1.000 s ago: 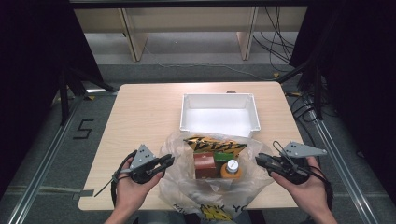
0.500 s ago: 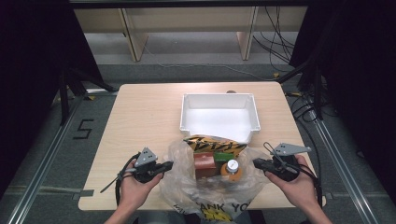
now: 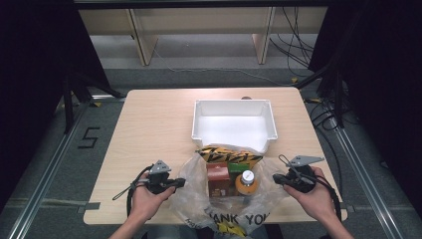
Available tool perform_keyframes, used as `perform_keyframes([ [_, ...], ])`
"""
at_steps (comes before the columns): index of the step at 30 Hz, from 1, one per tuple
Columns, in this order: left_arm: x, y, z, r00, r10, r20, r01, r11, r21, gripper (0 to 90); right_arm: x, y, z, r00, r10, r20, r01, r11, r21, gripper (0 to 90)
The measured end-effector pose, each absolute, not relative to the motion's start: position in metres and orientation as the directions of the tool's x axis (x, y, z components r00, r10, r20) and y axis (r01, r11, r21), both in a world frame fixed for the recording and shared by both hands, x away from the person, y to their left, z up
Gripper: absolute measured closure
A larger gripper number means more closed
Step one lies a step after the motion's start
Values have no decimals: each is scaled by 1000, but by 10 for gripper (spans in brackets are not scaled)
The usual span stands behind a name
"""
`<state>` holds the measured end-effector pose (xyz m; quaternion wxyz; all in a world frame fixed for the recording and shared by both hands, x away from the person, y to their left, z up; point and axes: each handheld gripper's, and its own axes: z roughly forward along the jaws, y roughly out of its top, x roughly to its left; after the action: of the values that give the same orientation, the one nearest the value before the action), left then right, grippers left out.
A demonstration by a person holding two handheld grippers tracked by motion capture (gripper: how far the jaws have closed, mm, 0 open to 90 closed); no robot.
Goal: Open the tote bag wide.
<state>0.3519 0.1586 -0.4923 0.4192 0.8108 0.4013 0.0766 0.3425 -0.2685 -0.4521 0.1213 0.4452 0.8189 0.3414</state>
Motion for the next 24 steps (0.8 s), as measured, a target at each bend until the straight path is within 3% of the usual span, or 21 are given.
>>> perform_keyframes([
  [4,354,158,-495,657,723,-212,599,-330,730,893,345,-275,-453,-567,817,107,684,394,614,887],
  [6,354,158,-496,652,725,-221,611,-330,719,892,350,-277,-461,-581,810,79,640,395,659,887],
  [12,354,157,-497,641,741,-202,612,-334,717,892,347,-277,-459,-579,798,167,692,373,618,886],
  [18,352,157,-491,644,743,-183,590,-329,737,882,347,-278,-458,-583,797,159,681,373,630,866],
  [21,347,157,-480,631,757,-168,575,-312,756,798,341,-279,-449,-568,811,139,682,370,631,762],
  [23,341,158,-472,642,753,-144,543,-314,779,679,334,-280,-442,-530,840,116,666,327,671,663],
  [24,339,159,-468,643,753,-136,529,-309,791,619,332,-282,-439,-559,823,105,628,337,701,638],
])
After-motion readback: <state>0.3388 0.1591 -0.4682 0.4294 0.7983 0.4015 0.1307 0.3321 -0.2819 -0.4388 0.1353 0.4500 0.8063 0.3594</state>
